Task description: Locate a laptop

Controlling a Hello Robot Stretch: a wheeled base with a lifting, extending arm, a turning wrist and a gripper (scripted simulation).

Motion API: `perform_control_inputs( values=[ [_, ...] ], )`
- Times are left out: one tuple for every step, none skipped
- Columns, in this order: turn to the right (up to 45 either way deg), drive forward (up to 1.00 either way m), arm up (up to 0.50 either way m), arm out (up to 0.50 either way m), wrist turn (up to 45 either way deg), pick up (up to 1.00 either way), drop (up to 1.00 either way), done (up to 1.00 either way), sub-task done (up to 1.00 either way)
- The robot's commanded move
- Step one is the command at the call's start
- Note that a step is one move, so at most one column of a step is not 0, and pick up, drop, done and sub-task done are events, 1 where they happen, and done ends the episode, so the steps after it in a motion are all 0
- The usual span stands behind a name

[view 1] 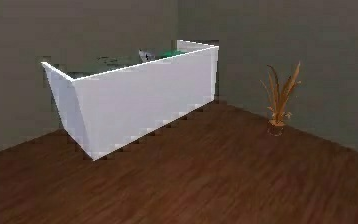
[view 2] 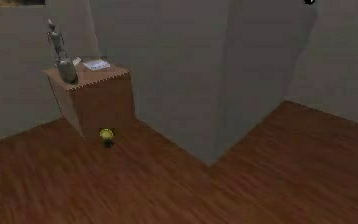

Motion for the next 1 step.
perform_control_inputs(
  values=[
    [0.0, 1.0, 0.0, 0.0, 0.0, 0.0, 0.0, 0.0, 0.0]
  ],
)
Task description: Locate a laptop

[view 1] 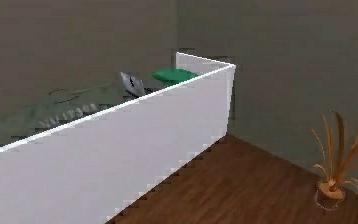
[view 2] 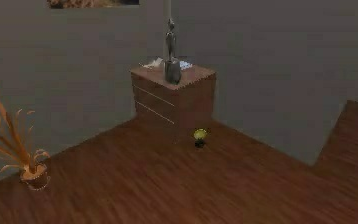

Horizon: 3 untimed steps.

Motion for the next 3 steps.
perform_control_inputs(
  values=[
    [0.0, 0.85, 0.0, 0.0, 0.0, 0.0, 0.0, 0.0, 0.0],
    [-15.0, 0.0, 0.0, 0.0, 0.0, 0.0, 0.0, 0.0, 0.0],
    [0.0, 0.0, 0.0, 0.0, 0.0, 0.0, 0.0, 1.0, 0.0]
  ],
)
